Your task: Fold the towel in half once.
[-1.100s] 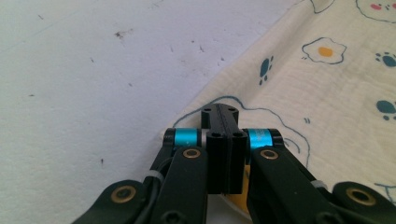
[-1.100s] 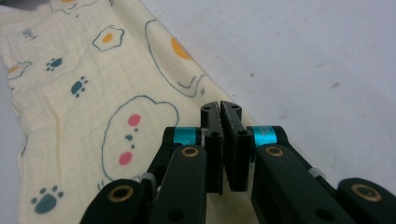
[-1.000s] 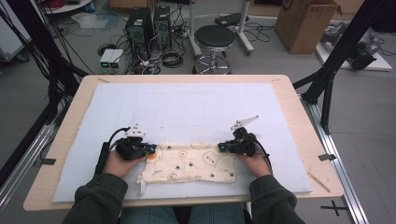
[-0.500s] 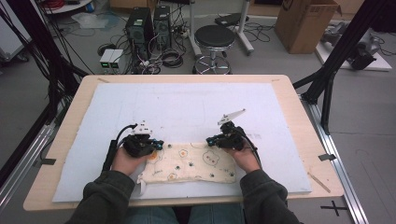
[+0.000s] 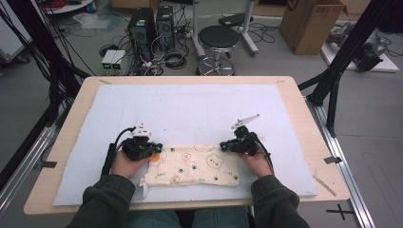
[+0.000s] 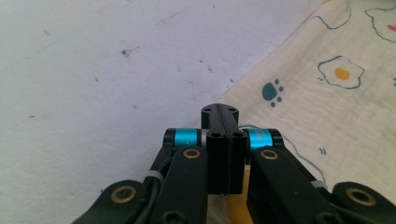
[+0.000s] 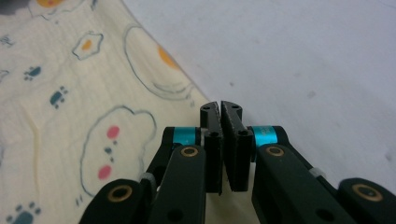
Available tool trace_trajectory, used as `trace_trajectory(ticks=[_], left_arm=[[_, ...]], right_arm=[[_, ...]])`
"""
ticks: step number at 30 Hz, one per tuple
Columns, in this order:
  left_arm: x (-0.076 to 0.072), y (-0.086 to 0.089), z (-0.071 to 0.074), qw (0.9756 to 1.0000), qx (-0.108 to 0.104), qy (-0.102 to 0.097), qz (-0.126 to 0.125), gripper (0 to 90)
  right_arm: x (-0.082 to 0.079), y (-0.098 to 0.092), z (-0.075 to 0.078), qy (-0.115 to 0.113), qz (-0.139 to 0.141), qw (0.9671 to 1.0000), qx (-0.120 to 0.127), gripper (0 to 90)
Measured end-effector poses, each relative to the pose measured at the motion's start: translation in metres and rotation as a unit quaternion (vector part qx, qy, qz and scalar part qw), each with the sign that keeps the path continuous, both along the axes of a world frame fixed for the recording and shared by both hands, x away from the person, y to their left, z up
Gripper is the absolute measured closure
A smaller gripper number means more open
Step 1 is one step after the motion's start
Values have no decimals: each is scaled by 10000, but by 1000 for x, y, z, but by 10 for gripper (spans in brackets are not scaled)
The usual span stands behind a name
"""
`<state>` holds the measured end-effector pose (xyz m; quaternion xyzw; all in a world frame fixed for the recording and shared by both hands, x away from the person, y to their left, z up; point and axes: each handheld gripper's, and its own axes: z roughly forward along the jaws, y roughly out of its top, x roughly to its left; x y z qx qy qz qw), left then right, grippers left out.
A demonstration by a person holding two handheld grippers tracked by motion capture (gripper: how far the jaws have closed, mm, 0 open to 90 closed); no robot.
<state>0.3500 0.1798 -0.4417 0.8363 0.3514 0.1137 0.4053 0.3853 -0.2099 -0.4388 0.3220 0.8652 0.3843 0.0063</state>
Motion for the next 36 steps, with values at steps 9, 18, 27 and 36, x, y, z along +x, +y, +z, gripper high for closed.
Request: trace_trajectory(ticks=[9,18,27,36], left_arm=[[-1,7,0,10000,-13,13,38,895],[-21,7,16,9992,-149,-200,-306,894],[-33,11,5,9992,-28,-46,-398,894],[-35,12,1,9990,104,-58,-428,893]], right_arm=[[-5,-28,-3,17,-269,9995,155,877],[-21,-22,8,-212,-11,9996,181,876],[-36,-26,4,-109,126,9998,59,874],[-36,-37,-1,-50,-1,9999,110,874]])
